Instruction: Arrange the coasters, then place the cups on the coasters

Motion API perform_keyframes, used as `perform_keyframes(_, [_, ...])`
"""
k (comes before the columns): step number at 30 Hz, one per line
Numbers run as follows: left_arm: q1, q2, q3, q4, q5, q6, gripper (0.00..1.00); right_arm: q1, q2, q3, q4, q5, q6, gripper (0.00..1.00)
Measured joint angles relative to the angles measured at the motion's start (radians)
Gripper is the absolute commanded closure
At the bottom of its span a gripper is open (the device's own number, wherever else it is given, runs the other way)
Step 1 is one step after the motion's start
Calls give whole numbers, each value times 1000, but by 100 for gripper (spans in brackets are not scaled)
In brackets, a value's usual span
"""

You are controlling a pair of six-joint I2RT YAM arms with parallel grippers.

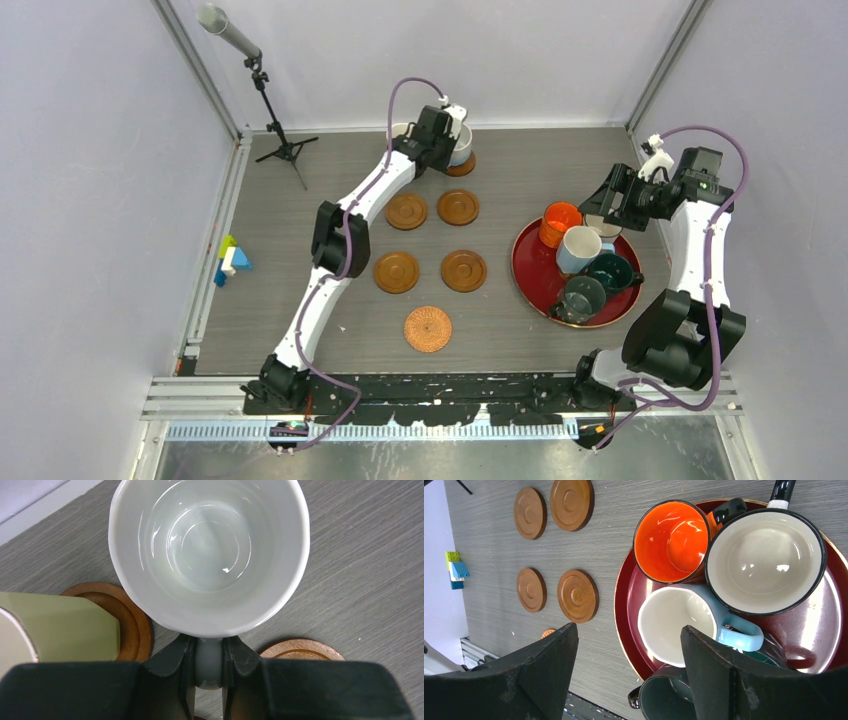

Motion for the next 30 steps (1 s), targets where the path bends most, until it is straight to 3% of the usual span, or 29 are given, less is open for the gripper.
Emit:
perform_keyframes(23, [10, 52, 22, 48, 0, 31, 100, 7, 10, 0, 7, 4, 0, 20])
perform_keyframes(30, [11, 56, 29, 54, 0, 30, 81, 7, 10, 0, 7, 6, 0, 20])
